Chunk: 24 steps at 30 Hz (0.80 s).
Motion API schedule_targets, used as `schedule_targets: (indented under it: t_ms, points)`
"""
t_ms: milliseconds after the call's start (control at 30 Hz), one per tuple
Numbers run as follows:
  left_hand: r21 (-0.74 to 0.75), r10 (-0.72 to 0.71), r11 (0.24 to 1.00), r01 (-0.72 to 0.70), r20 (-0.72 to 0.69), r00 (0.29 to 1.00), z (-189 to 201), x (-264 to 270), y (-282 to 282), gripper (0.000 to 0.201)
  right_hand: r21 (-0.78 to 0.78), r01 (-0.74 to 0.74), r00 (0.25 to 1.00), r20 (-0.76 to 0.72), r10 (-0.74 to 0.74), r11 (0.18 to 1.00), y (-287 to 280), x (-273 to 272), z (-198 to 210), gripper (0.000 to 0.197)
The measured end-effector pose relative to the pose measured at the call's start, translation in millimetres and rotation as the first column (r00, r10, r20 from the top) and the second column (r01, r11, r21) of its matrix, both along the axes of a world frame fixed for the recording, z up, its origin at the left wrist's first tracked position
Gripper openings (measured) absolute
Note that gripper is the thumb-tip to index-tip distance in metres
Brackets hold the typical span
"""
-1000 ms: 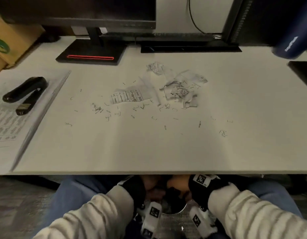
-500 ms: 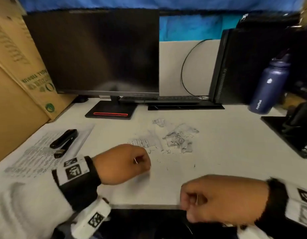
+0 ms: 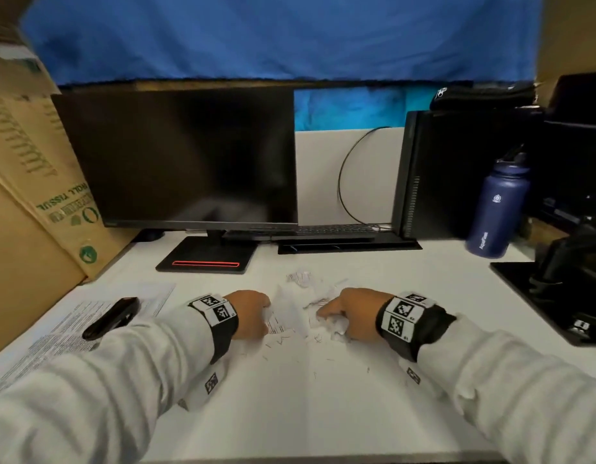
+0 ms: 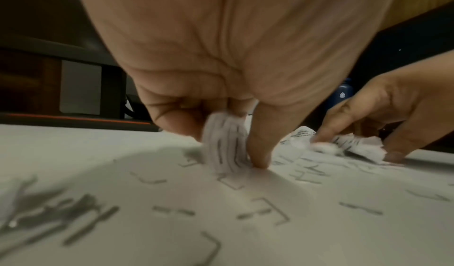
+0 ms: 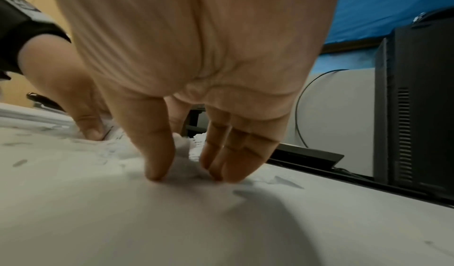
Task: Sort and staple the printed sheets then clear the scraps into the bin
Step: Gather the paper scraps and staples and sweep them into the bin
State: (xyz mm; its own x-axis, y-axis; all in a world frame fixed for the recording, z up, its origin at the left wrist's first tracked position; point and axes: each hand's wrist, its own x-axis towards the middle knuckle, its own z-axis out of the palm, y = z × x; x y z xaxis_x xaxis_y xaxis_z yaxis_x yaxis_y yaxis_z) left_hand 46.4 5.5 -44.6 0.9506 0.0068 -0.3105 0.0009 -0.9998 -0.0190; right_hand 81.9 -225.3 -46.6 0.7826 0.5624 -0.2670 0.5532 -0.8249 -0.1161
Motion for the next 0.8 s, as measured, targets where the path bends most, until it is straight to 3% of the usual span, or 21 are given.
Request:
schedule_targets:
  t_ms: [100, 167, 333, 433, 567, 667, 800]
  points:
    - [-0.012, -0.018, 1.000, 0.018, 0.021, 1.000, 1.8, 2.0, 4.2, 0.023, 0.045, -0.015, 1.000, -0.014, 0.015, 0.999, 2.5, -1.3, 3.6, 0.043]
    - [-0.006, -0.008, 1.000, 0.008, 0.054, 0.999, 9.5, 3.8, 9.6, 0.016, 0.099, -0.004, 1.000, 0.013, 0.003, 0.995, -0.3, 1.8, 10.2, 0.030]
    - [-0.109, 0.034, 0.994, -0.024, 0.094, 0.995, 39.8, 17.6, 17.5, 0.030, 0.372, 0.106, 0.993, 0.003, -0.115, 0.922, -23.1, 20.8, 38.3, 0.014]
    - [-0.135, 0.067, 0.989, -0.054, 0.093, 0.993, 46.5, 30.6, 8.9, 0.054, 0.414, 0.238, 0.971, -0.072, -0.229, 0.879, -33.1, 37.1, 48.9, 0.008]
    - [-0.104, 0.103, 0.989, -0.102, 0.001, 0.995, 33.9, 48.6, -15.5, 0.048, 0.276, 0.347, 0.937, -0.065, -0.343, 0.896, -26.3, 53.2, 45.6, 0.028]
    - [-0.070, 0.121, 0.990, -0.123, -0.043, 0.992, 17.4, 57.9, -33.0, 0.034, 0.054, 0.336, 0.942, -0.038, -0.335, 0.940, -10.4, 55.5, 34.9, 0.033]
    - [0.134, 0.028, 0.991, -0.028, 0.001, 1.000, -12.9, 71.9, -32.0, 0.052, -0.144, 0.256, 0.965, -0.024, -0.262, 0.956, 7.5, 64.0, 13.7, 0.039]
